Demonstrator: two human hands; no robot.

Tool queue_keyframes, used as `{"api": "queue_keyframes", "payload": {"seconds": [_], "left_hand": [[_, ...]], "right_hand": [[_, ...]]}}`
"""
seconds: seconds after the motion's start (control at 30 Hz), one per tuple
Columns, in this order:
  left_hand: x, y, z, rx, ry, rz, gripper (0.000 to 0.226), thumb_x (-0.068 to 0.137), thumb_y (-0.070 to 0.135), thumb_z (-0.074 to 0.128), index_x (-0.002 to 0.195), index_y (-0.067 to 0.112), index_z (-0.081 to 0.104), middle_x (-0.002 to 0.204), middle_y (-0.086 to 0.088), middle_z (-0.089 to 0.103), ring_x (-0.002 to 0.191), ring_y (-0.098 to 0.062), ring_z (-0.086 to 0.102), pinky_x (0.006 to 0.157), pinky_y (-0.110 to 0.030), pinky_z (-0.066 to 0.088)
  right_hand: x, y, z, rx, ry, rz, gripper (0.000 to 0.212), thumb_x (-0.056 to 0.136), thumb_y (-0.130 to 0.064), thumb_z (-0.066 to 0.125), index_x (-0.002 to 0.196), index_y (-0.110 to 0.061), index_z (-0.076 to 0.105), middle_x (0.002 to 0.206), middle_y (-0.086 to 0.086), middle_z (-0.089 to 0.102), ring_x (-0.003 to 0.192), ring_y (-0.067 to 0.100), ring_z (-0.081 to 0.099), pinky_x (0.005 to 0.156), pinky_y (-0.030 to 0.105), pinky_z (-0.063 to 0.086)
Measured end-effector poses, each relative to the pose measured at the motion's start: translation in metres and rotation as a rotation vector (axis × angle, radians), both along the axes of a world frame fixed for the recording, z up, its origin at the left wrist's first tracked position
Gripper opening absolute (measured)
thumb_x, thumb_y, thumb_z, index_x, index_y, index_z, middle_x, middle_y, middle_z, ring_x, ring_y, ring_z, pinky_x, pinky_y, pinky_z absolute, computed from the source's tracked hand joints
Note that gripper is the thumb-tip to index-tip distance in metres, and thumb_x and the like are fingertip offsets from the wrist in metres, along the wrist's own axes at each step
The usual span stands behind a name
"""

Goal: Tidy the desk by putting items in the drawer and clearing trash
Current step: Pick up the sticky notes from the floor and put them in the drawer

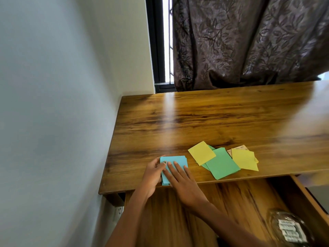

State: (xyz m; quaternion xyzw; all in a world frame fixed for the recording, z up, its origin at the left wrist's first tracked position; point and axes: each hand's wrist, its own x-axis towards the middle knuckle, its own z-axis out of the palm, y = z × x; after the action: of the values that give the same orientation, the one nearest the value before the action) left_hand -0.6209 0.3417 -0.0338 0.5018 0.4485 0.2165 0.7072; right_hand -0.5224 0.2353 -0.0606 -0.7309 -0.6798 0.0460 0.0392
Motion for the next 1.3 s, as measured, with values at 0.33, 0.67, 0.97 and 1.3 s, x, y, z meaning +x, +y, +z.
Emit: {"api": "queue_keyframes", "payload": {"seconds": [0.33,0.67,0.97,1.3], "left_hand": [[0.000,0.004,-0.003,-0.080,-0.047,0.051,0.028,0.096,0.011,0.050,0.120,0.023,0.057,0.111,-0.003,0.066,0.102,-0.019,0.065,0.081,-0.041,0.058],[0.001,0.001,-0.004,0.005,0.010,0.043,0.027,0.096,0.015,0.053,0.118,0.029,0.057,0.102,0.005,0.066,0.094,-0.010,0.065,0.076,-0.039,0.058],[0.001,-0.002,0.001,0.005,-0.001,0.044,0.028,0.096,0.013,0.051,0.121,0.026,0.056,0.104,0.001,0.066,0.093,-0.014,0.065,0.076,-0.040,0.058],[0.002,-0.005,0.005,0.019,0.017,0.034,0.032,0.097,0.013,0.050,0.128,0.021,0.052,0.106,-0.002,0.064,0.095,-0.014,0.064,0.083,-0.042,0.055]], "right_hand": [[0.059,-0.029,0.041,0.184,0.192,-0.478,0.054,0.093,-0.046,0.042,0.142,-0.026,0.031,0.154,0.001,0.022,0.143,0.021,0.014,0.115,0.040,0.018],[0.081,-0.076,0.034,-0.118,0.151,-0.474,0.058,0.099,-0.041,0.032,0.149,-0.020,0.012,0.159,-0.002,0.008,0.146,0.014,0.003,0.117,0.032,0.014],[0.085,-0.078,0.066,0.191,0.147,-0.610,0.038,0.095,-0.018,0.049,0.133,-0.017,0.047,0.122,0.006,0.062,0.103,0.023,0.064,0.076,0.038,0.057],[0.097,-0.066,0.114,0.368,-0.023,-0.664,0.040,0.087,-0.003,0.056,0.126,-0.012,0.054,0.110,0.011,0.067,0.088,0.032,0.065,0.057,0.035,0.048]]}}
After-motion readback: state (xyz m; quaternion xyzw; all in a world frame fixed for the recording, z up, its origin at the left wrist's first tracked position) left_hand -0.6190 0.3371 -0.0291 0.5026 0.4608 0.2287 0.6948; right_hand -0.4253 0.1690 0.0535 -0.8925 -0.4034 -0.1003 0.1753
